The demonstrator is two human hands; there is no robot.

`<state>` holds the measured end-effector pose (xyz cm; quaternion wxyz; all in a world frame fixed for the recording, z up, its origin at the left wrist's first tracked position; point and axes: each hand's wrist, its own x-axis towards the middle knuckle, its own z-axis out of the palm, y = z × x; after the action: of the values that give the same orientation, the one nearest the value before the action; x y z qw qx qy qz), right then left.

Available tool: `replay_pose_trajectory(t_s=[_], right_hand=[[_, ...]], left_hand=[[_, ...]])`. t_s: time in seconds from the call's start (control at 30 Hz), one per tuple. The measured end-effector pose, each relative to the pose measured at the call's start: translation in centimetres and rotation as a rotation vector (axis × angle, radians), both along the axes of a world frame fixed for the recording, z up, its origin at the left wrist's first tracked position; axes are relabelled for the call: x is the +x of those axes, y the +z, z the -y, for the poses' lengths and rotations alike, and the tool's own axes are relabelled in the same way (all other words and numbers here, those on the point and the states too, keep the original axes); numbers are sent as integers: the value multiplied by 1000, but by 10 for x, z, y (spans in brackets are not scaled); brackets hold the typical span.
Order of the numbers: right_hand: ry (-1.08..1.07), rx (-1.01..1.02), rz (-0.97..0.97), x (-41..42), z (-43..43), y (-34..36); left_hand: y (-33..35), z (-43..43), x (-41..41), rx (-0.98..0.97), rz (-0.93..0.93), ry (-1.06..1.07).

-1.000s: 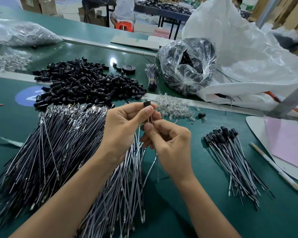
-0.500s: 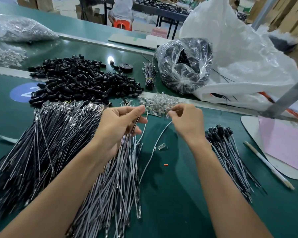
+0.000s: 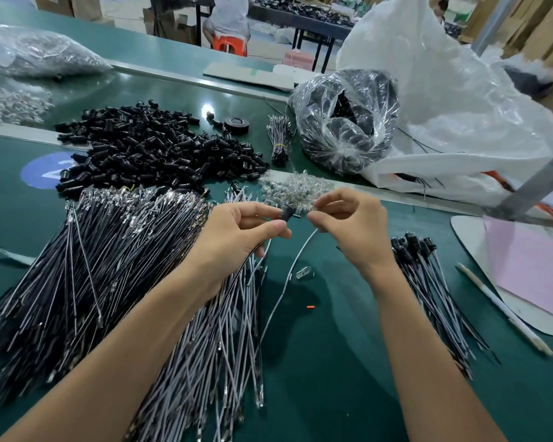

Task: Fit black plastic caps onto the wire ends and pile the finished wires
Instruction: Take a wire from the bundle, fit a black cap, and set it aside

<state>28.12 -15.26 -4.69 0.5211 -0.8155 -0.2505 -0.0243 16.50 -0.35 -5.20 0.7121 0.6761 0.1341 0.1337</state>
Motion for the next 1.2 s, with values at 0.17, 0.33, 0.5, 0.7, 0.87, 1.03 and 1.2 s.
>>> replay_pose_trajectory(t_s=[0.17, 0.33, 0.5, 0.7, 0.87, 1.03, 1.2], right_hand=[[235, 102, -12, -15, 7, 14], [266, 50, -13, -17, 8, 15], [277, 6, -36, -16, 11, 13], [309, 50, -78, -18, 11, 12], [339, 100, -158, -18, 11, 11], [341, 84, -147, -18, 13, 10], [347, 99, -169, -18, 11, 7]], left_hand=[[-2, 1, 0, 74, 48, -15], [-2, 1, 0, 130, 69, -13], [0, 3, -1, 177, 103, 0], [0, 6, 0, 265, 130, 30], [1, 6, -2, 271, 137, 5], [0, 6, -2, 279, 119, -14], [0, 7, -3, 254, 161, -34]])
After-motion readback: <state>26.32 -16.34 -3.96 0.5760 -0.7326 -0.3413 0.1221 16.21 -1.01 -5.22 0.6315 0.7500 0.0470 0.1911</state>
